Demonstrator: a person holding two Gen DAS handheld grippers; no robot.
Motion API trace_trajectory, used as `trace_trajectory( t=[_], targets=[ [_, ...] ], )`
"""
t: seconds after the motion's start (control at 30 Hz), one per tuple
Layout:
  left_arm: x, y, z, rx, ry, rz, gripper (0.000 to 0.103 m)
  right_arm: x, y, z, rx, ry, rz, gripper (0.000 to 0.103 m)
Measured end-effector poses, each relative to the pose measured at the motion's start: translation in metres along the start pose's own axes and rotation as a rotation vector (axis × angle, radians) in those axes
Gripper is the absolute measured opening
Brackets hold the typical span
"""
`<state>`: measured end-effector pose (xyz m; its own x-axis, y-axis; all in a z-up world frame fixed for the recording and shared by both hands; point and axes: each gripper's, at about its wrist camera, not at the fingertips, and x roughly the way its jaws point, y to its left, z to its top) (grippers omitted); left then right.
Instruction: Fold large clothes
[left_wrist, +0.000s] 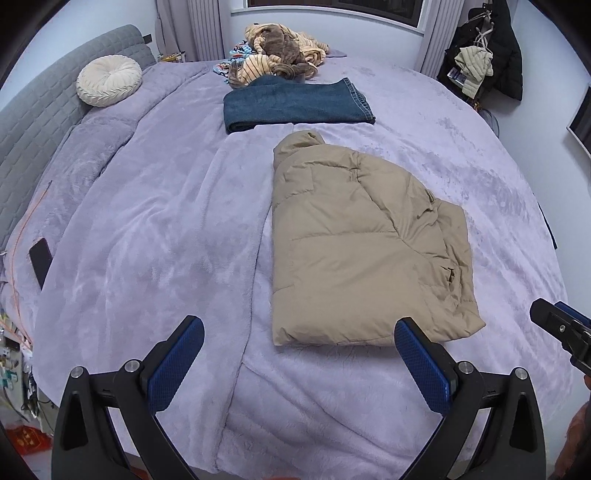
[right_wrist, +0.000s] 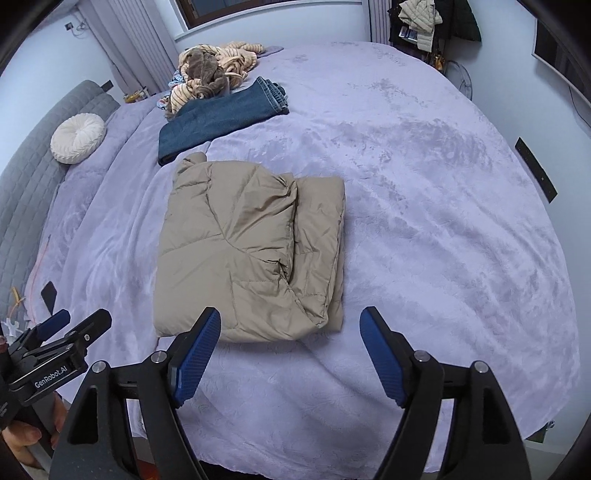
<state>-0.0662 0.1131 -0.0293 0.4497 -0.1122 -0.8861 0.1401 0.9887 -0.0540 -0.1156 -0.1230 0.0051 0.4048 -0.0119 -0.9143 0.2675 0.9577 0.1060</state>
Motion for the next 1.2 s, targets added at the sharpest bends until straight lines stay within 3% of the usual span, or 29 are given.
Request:
trace_trajectory(
  t=[0.37,1.2],
  targets=[
    [-0.018,0.007,-0.006,0.000,-0.026,0.019,0.103,-0.005,0.004,-0.003,-0.008,-0.009,-0.019,0.084],
    [-0.021,0.008,-0.005,0.019,-0.029,0.035,0.103,-0.014,0.008,0.000,-0.027,-0.028,-0.058,0.084]
  ],
)
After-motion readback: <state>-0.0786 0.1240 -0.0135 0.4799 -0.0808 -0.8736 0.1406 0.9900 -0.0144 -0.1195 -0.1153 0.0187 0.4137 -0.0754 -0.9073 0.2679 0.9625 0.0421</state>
